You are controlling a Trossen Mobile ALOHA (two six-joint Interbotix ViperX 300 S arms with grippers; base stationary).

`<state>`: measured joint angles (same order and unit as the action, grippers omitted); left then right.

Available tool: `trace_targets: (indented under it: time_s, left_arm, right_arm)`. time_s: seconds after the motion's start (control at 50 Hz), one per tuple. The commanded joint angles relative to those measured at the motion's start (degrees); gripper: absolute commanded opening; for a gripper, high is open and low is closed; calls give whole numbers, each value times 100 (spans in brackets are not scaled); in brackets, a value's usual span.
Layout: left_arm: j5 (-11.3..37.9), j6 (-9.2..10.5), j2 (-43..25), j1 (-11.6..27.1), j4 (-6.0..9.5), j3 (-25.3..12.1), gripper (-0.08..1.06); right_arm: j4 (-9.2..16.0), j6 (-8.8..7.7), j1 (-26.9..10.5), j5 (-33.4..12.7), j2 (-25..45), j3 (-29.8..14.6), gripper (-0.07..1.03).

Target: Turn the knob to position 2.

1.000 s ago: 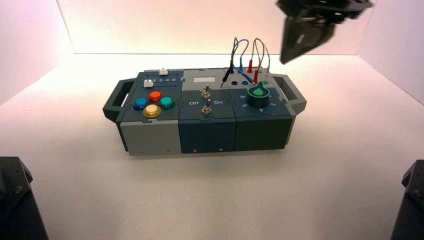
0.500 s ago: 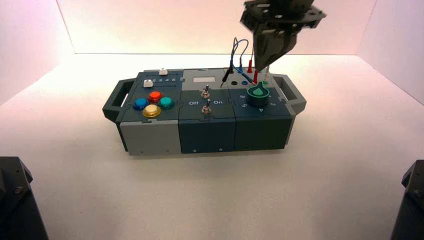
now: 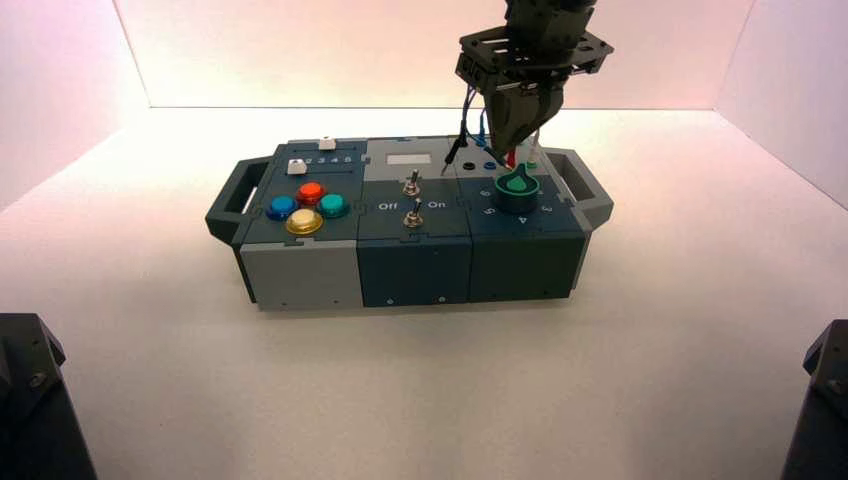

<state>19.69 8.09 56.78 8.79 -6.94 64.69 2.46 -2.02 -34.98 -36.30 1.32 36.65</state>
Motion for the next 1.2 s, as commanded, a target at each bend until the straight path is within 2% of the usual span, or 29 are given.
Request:
trace_targets:
  time_s: [0.02, 0.5, 1.2]
  left_arm:
    - [-44, -9, 35, 0, 0, -167, -3]
    - [-44, -9, 53, 0, 0, -167, -3]
    - [-44, 0, 44, 0, 9, -167, -3]
  right_arm:
    - [-97, -18, 26, -53, 0, -158, -2]
    - [-193, 0, 246, -132, 70, -167, -2]
    - [-211, 0, 246, -255, 158, -132, -2]
